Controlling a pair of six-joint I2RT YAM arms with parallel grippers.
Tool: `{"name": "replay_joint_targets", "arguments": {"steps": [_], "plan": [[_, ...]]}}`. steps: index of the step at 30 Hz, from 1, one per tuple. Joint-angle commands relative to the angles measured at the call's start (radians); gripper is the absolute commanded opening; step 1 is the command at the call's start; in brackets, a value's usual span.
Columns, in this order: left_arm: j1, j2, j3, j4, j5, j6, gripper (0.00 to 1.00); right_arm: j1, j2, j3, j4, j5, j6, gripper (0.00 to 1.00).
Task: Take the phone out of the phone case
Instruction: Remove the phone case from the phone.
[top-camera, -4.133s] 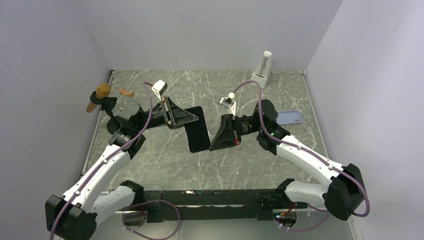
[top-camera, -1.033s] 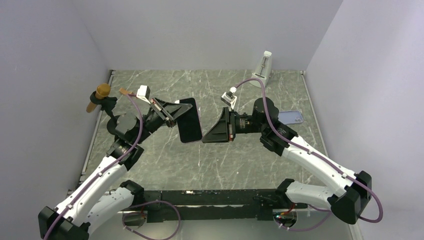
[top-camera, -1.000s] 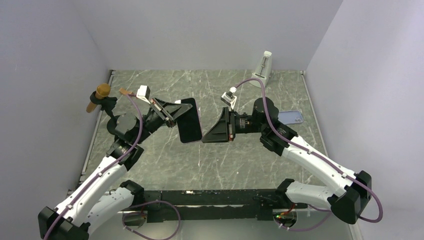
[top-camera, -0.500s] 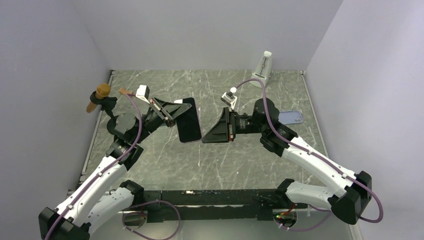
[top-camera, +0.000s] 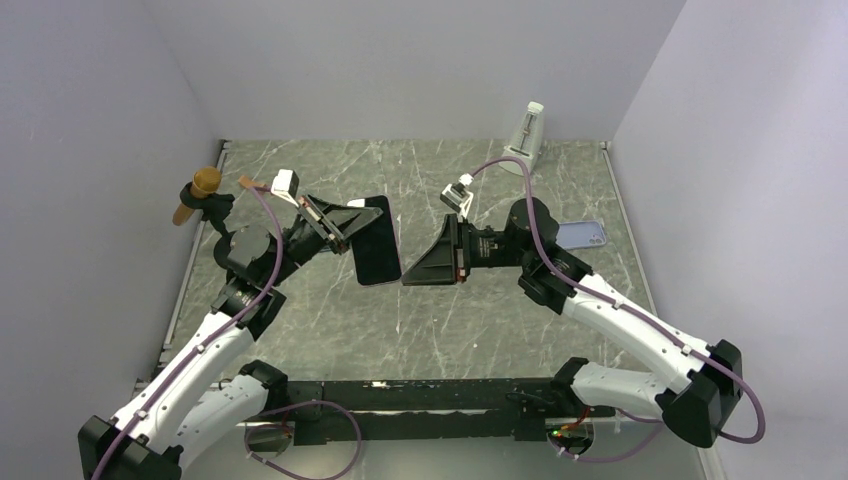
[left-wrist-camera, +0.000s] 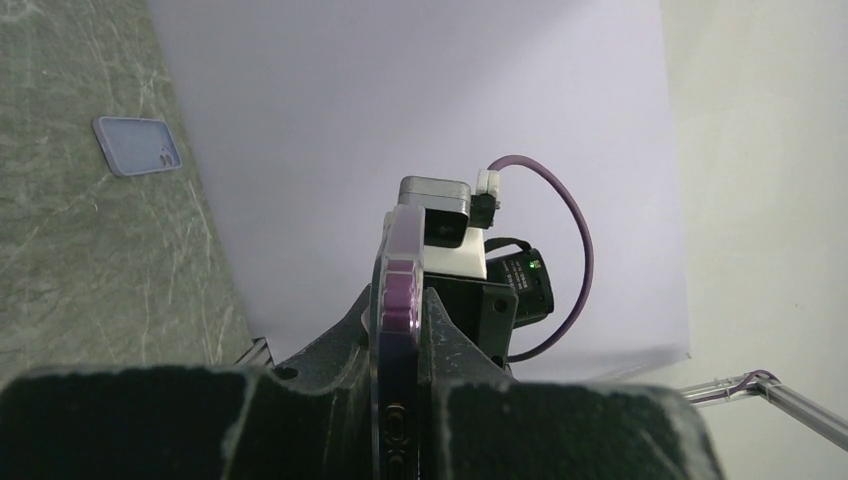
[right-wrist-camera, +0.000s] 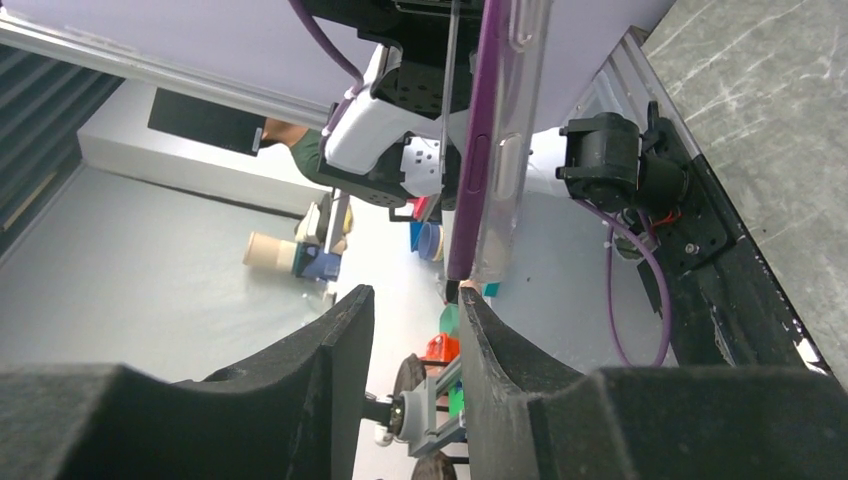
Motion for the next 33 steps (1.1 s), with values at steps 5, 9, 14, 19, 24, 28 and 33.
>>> {"name": "replay_joint_targets", "arguments": {"steps": [5, 9, 14, 19, 24, 28, 33], "plan": [[0.002, -0.03, 0.01, 0.087, 0.014, -0.035, 0.0, 0.011, 0.028, 0.007, 0.098, 0.001, 0.028, 0.39], [0.002, -0.029, 0.012, 0.083, 0.017, -0.03, 0.0, 0.015, 0.039, 0.006, 0.116, 0.001, 0.035, 0.39], [0.0, -0.022, 0.027, 0.067, 0.034, -0.022, 0.0, 0.018, 0.057, 0.024, 0.101, 0.016, 0.037, 0.39], [-0.005, -0.02, 0.04, 0.079, 0.041, -0.024, 0.0, 0.018, 0.087, 0.015, 0.046, 0.044, 0.028, 0.37], [-0.012, -0.032, 0.045, 0.096, 0.044, -0.051, 0.0, 0.019, 0.116, 0.033, -0.028, 0.075, -0.018, 0.37], [-0.016, -0.055, 0.044, 0.082, 0.041, -0.053, 0.0, 0.018, 0.147, 0.058, -0.046, 0.088, -0.025, 0.39], [-0.047, -0.067, 0.037, 0.074, 0.043, -0.059, 0.0, 0.014, 0.187, 0.096, -0.077, 0.113, -0.036, 0.4]]}}
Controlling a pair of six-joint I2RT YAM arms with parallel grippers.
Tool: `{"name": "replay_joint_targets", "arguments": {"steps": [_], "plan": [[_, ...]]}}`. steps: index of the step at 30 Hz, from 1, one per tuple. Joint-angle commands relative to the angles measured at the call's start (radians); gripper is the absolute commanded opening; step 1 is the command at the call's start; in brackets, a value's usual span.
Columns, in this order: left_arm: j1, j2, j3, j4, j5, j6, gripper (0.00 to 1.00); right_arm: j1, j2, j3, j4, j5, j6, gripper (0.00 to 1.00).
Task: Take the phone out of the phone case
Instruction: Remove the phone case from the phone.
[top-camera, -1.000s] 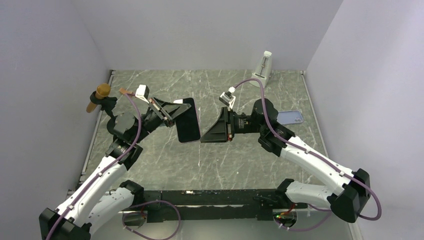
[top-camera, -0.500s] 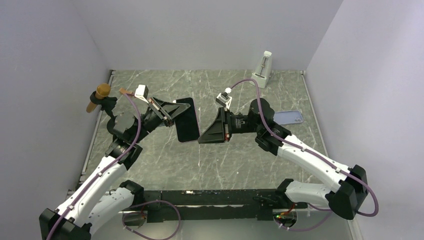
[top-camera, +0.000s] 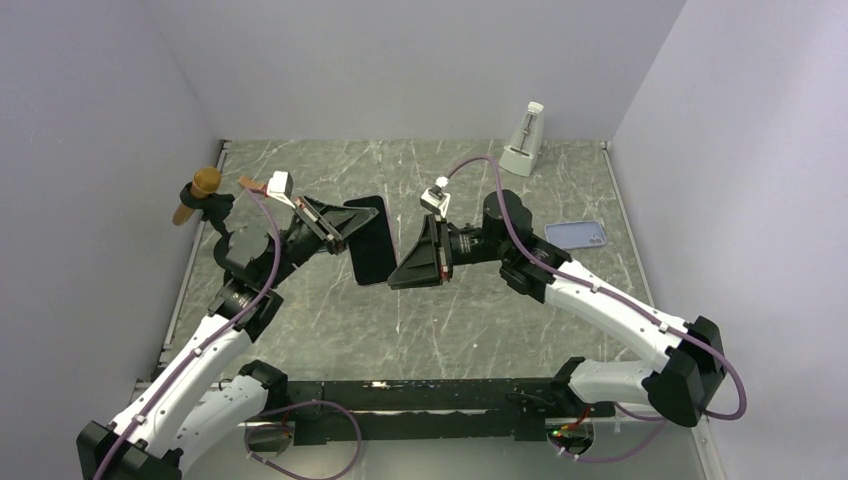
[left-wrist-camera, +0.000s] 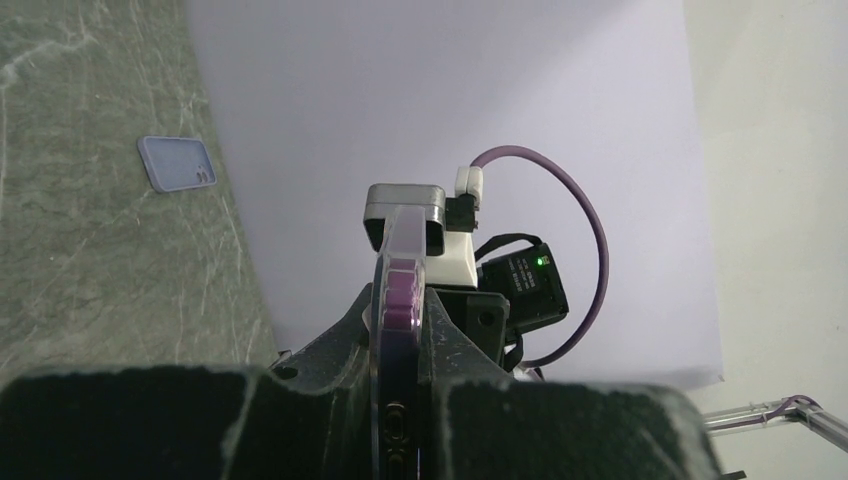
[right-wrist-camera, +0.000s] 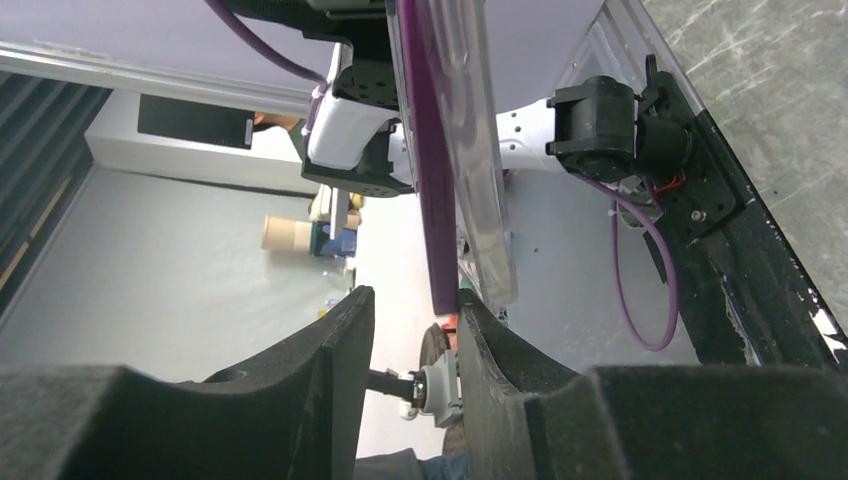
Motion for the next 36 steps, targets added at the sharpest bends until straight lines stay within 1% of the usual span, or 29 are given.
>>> {"name": "replay_joint_targets", "arguments": {"steps": [1, 5, 8, 12, 16, 19, 21, 22, 23, 24, 25, 26, 28, 29, 31, 33, 34, 36], "plan": [[-0.062, -0.053, 0.034, 0.129, 0.06, -0.106, 0.0, -0.004, 0.068, 0.053, -0.04, 0.147, -0.049, 0.4], [-0.071, -0.082, 0.021, 0.119, 0.044, -0.11, 0.0, -0.007, 0.08, 0.062, -0.029, 0.161, -0.041, 0.4], [-0.083, -0.092, 0.032, 0.066, 0.048, -0.082, 0.0, -0.008, 0.099, 0.093, -0.019, 0.16, -0.039, 0.4], [-0.117, -0.073, 0.024, 0.071, 0.058, -0.083, 0.0, -0.008, 0.146, 0.136, 0.047, 0.15, 0.012, 0.37], [-0.16, -0.047, 0.035, 0.066, 0.066, -0.068, 0.0, -0.005, 0.202, 0.192, 0.072, 0.149, 0.036, 0.28], [-0.179, -0.04, 0.048, 0.057, 0.056, -0.042, 0.0, -0.005, 0.225, 0.214, 0.071, 0.149, 0.043, 0.18], [-0.18, -0.032, 0.071, 0.028, 0.067, -0.019, 0.0, -0.007, 0.221, 0.204, 0.07, 0.142, 0.052, 0.08], [-0.181, -0.032, 0.088, -0.003, 0.071, 0.002, 0.07, -0.009, 0.21, 0.19, 0.074, 0.139, 0.061, 0.01], [-0.181, -0.036, 0.109, -0.046, 0.071, 0.034, 0.23, -0.012, 0.2, 0.175, 0.084, 0.136, 0.076, 0.0], [-0.181, -0.043, 0.129, -0.102, 0.057, 0.084, 0.42, -0.016, 0.187, 0.157, 0.105, 0.133, 0.105, 0.0], [-0.181, -0.062, 0.149, -0.161, 0.036, 0.124, 0.64, -0.02, 0.175, 0.135, 0.132, 0.125, 0.134, 0.0], [-0.181, -0.08, 0.163, -0.221, 0.01, 0.161, 0.77, -0.025, 0.165, 0.12, 0.155, 0.115, 0.156, 0.0], [-0.181, -0.124, 0.17, -0.296, -0.037, 0.219, 0.95, -0.042, 0.14, 0.095, 0.161, 0.104, 0.183, 0.0], [-0.18, -0.146, 0.167, -0.334, -0.061, 0.241, 0.98, -0.052, 0.124, 0.084, 0.157, 0.102, 0.193, 0.0], [-0.181, -0.193, 0.153, -0.38, -0.094, 0.285, 0.99, -0.079, 0.094, 0.066, 0.136, 0.096, 0.202, 0.0], [-0.181, -0.223, 0.15, -0.424, -0.098, 0.33, 1.0, -0.104, 0.073, 0.061, 0.117, 0.078, 0.204, 0.0], [-0.18, -0.229, 0.153, -0.451, -0.092, 0.354, 0.98, -0.114, 0.065, 0.06, 0.118, 0.067, 0.206, 0.0], [-0.18, -0.235, 0.159, -0.481, -0.071, 0.394, 0.89, -0.122, 0.055, 0.062, 0.118, 0.048, 0.212, 0.0]]}}
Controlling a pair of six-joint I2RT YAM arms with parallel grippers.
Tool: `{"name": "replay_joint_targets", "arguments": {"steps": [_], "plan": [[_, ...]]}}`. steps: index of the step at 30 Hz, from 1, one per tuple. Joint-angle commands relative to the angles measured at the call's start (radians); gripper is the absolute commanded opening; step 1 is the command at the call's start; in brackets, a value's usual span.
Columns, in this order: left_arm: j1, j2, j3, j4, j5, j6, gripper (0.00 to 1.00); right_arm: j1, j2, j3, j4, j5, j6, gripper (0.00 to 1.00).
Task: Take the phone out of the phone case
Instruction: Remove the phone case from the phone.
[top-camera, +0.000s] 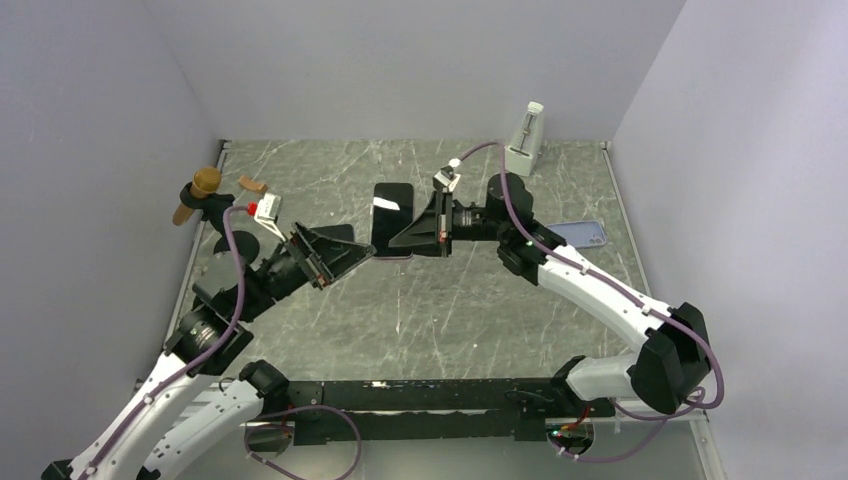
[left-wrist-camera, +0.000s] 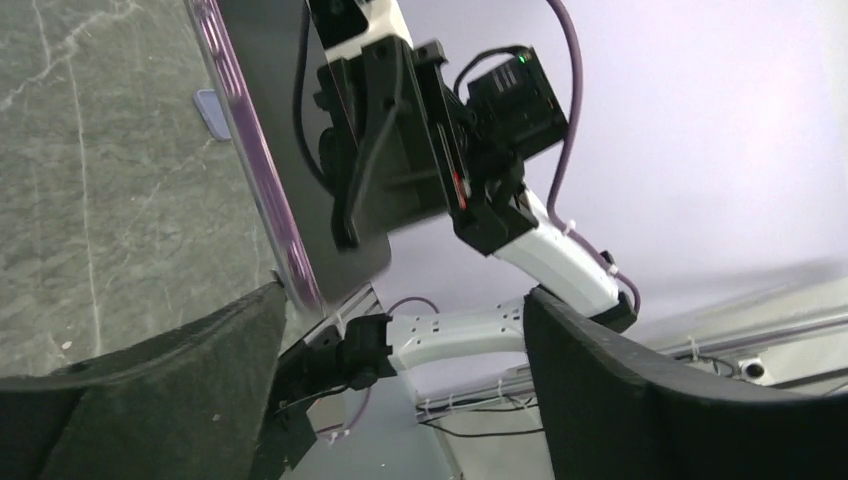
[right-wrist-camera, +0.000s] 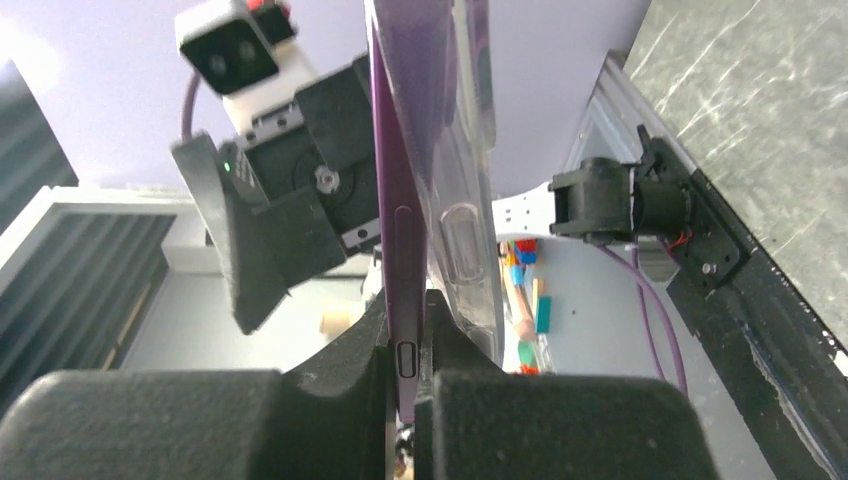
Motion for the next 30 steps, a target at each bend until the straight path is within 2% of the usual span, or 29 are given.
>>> {"name": "replay_joint_targets", "arguments": {"steps": [1, 2, 3, 10, 13, 15, 16, 17, 20, 21, 23, 26, 30], "plan": [[-0.005, -0.031, 0.051, -0.063, 0.044, 0.142, 0.82, -0.037, -0.058, 0.012, 0.029, 0.012, 0.037, 0.0], [-0.005, -0.027, 0.056, -0.06, 0.057, 0.158, 0.74, -0.037, -0.063, 0.016, 0.026, 0.005, 0.037, 0.0], [-0.006, -0.023, 0.062, -0.057, 0.068, 0.17, 0.71, -0.036, -0.067, 0.017, 0.026, 0.003, 0.038, 0.0], [-0.006, 0.047, 0.089, -0.043, 0.113, 0.189, 0.54, -0.036, -0.073, 0.03, 0.035, -0.018, 0.045, 0.0], [-0.005, 0.055, 0.082, -0.058, 0.089, 0.156, 0.45, -0.039, -0.081, 0.029, 0.045, -0.019, 0.055, 0.0], [-0.006, 0.041, 0.103, -0.153, -0.006, 0.138, 0.36, -0.038, -0.085, 0.032, 0.035, -0.021, 0.048, 0.0], [-0.005, 0.026, 0.111, -0.216, -0.058, 0.117, 0.38, -0.039, -0.087, 0.035, 0.029, -0.021, 0.044, 0.0], [-0.005, 0.003, 0.104, -0.242, -0.096, 0.099, 0.45, -0.039, -0.09, 0.035, 0.027, -0.022, 0.043, 0.0], [-0.006, -0.067, 0.044, -0.222, -0.152, 0.035, 0.78, -0.039, -0.097, 0.035, 0.03, -0.026, 0.043, 0.0], [-0.005, -0.079, 0.018, -0.185, -0.143, 0.01, 0.83, -0.04, -0.097, 0.038, 0.029, -0.027, 0.042, 0.0], [-0.005, -0.083, -0.022, -0.107, -0.112, -0.028, 0.86, -0.039, -0.093, 0.044, 0.029, -0.032, 0.038, 0.0], [-0.006, -0.041, -0.031, -0.041, -0.055, -0.034, 0.86, -0.04, -0.08, 0.053, 0.042, -0.038, 0.046, 0.0], [-0.005, 0.026, -0.011, 0.056, 0.019, -0.006, 0.76, -0.039, -0.063, 0.067, 0.036, -0.045, 0.038, 0.0]]}}
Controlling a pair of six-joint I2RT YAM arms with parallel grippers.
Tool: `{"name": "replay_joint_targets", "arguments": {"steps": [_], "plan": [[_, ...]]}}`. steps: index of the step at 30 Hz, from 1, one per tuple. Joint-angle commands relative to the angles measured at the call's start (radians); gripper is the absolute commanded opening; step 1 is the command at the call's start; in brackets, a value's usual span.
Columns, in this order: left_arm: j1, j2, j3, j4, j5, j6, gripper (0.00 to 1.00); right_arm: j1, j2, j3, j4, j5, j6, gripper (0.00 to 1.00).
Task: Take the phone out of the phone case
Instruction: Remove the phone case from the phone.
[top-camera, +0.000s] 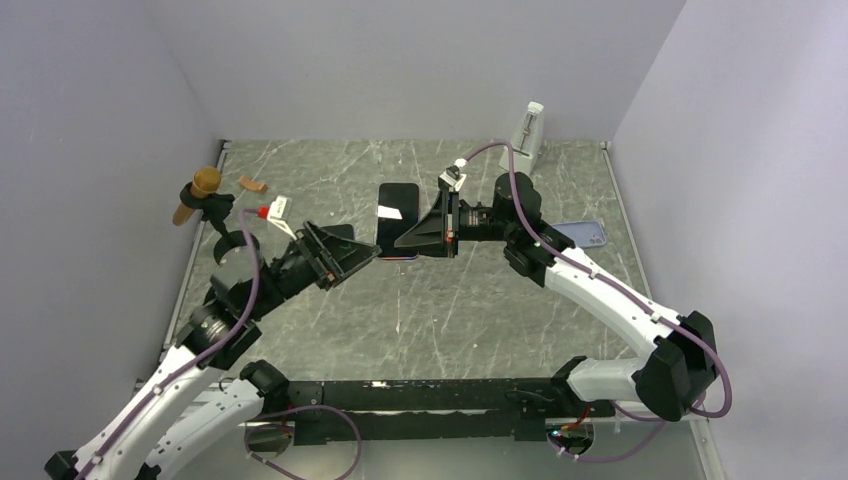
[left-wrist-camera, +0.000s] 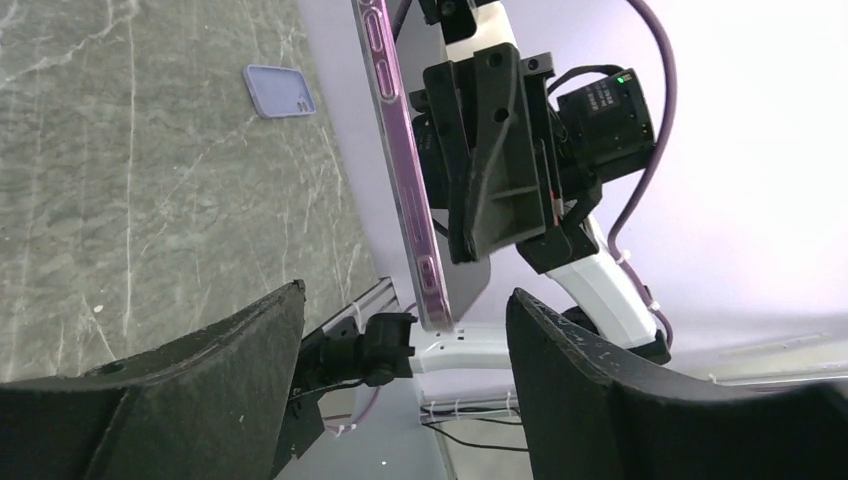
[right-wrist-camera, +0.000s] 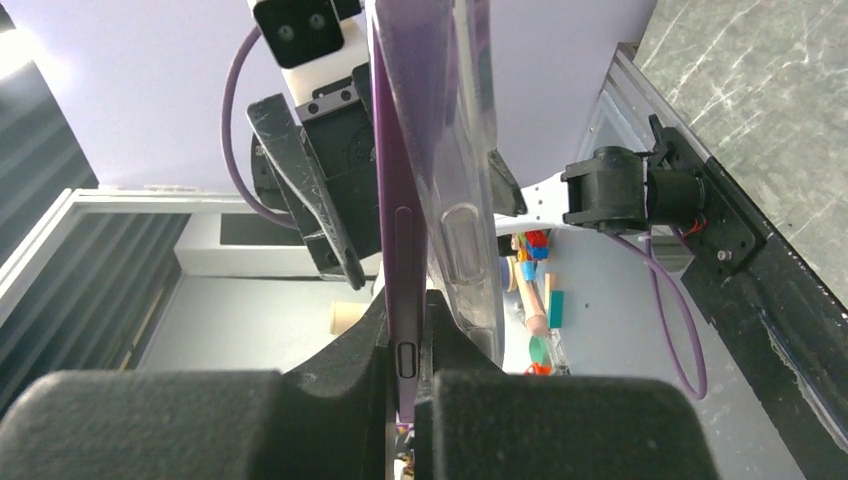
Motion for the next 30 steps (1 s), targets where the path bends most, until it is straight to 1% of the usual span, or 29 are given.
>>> {"name": "replay_joint_targets", "arguments": {"steps": [1, 7, 9, 11, 13, 15, 16, 17, 19, 20, 22, 24, 27, 30], "plan": [[0.001, 0.061, 0.019, 0.166, 0.094, 0.001, 0.73, 0.002, -0.008, 0.069, 0.086, -0.033, 0.007, 0.0], [0.003, 0.089, 0.034, 0.165, 0.097, 0.049, 0.48, 0.0, 0.004, 0.067, 0.13, -0.054, 0.043, 0.0], [0.009, 0.087, 0.015, 0.2, 0.105, 0.059, 0.34, 0.001, 0.005, 0.06, 0.147, -0.067, 0.06, 0.0], [0.022, 0.086, -0.015, 0.272, 0.133, 0.07, 0.22, 0.0, 0.002, 0.039, 0.184, -0.085, 0.101, 0.0], [0.048, 0.091, -0.037, 0.358, 0.214, 0.122, 0.16, -0.004, 0.009, 0.011, 0.248, -0.114, 0.162, 0.0], [0.083, 0.114, -0.038, 0.407, 0.347, 0.195, 0.12, -0.002, 0.026, -0.009, 0.335, -0.155, 0.237, 0.0], [0.098, 0.131, -0.026, 0.417, 0.419, 0.232, 0.07, -0.002, 0.033, -0.021, 0.392, -0.172, 0.283, 0.0], [0.107, 0.15, -0.007, 0.382, 0.486, 0.282, 0.05, -0.002, 0.038, -0.034, 0.475, -0.18, 0.329, 0.0], [0.11, 0.18, 0.041, 0.32, 0.607, 0.397, 0.04, -0.002, 0.049, -0.056, 0.595, -0.195, 0.432, 0.0], [0.11, 0.186, 0.058, 0.278, 0.637, 0.452, 0.04, -0.002, 0.057, -0.063, 0.657, -0.199, 0.477, 0.0], [0.113, 0.191, 0.092, 0.186, 0.668, 0.562, 0.03, -0.003, 0.076, -0.068, 0.749, -0.205, 0.552, 0.0], [0.118, 0.191, 0.11, 0.146, 0.697, 0.628, 0.03, -0.002, 0.09, -0.073, 0.834, -0.207, 0.621, 0.0], [0.124, 0.192, 0.123, 0.133, 0.714, 0.675, 0.03, -0.003, 0.114, -0.079, 0.939, -0.2, 0.703, 0.0], [0.126, 0.192, 0.122, 0.138, 0.709, 0.698, 0.02, -0.001, 0.127, -0.073, 0.977, -0.2, 0.738, 0.0]]}}
